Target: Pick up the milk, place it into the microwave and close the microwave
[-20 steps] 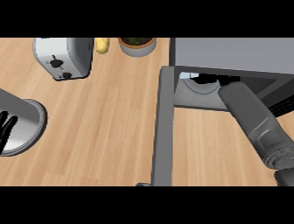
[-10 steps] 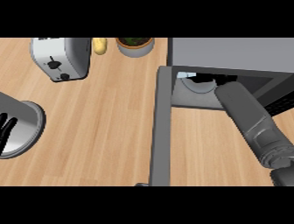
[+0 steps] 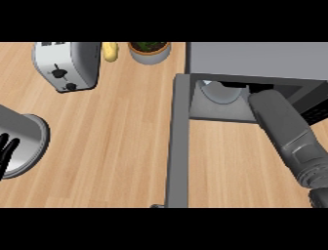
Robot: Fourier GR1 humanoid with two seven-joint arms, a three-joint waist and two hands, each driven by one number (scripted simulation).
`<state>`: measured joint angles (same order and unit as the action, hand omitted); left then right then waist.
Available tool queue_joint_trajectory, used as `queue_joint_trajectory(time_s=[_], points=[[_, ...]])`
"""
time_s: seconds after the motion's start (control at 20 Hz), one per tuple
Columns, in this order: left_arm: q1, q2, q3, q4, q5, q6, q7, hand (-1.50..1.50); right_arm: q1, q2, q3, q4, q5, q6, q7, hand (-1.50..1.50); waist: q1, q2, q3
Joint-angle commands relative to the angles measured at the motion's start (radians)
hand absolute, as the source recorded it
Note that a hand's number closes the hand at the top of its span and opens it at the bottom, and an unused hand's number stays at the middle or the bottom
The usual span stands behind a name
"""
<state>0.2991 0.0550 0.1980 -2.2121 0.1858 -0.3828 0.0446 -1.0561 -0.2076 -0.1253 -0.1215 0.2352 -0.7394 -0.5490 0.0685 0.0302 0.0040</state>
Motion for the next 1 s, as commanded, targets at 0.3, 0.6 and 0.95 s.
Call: queue_joint_trajectory(time_s=[0.3,0.6,0.95], points=[[0.057,-0.053,-0.075,-0.047,-0.072,0.013,-0.005,-1.5,0.02,-0.071,-0.055,-0.028,-0.04,0.073,-0.07,-1.5,-0.012,-0.01,-0.002],[0.074,-0.051,-0.057,-0.097,-0.031,0.017,0.029,-1.5,0.07,-0.062,-0.095,-0.059,-0.085,0.217,-0.132,-1.5,-0.027,-0.017,-0.002],[0.088,-0.047,-0.071,-0.093,-0.045,0.021,0.026,-1.5,0.193,-0.033,-0.132,-0.103,-0.136,0.33,-0.215,-1.5,-0.053,-0.026,-0.003]])
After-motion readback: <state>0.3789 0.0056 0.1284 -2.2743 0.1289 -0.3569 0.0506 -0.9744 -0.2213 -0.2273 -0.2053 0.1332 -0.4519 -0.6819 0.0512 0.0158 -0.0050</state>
